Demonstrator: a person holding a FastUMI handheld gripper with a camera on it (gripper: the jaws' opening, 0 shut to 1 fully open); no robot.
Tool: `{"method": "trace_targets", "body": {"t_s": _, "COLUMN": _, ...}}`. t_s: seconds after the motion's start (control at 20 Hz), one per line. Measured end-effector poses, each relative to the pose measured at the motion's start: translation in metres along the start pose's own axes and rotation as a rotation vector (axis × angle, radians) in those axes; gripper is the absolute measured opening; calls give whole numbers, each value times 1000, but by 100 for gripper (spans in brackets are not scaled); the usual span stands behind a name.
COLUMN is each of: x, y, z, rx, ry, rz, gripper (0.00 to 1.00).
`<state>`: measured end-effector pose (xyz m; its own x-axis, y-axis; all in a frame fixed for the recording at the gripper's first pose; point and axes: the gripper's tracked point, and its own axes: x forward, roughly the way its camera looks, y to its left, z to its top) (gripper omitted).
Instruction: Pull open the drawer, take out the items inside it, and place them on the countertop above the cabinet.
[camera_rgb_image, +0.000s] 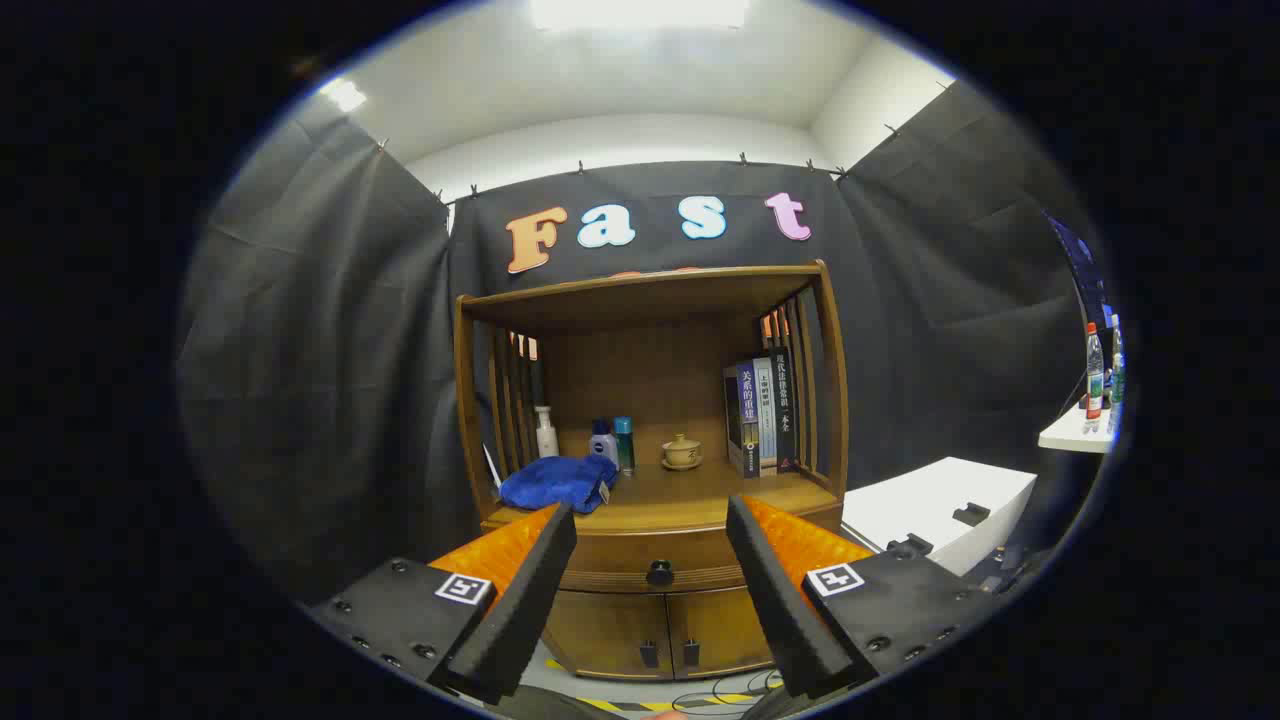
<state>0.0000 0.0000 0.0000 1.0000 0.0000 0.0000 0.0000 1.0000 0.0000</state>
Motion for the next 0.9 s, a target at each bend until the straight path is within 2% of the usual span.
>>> {"method": "trace_targets", "body": {"t_s": 0.9, "x": 33, "y": -7, "z": -13, "rx": 50, "ry": 12, "rz": 0, "gripper": 98}}
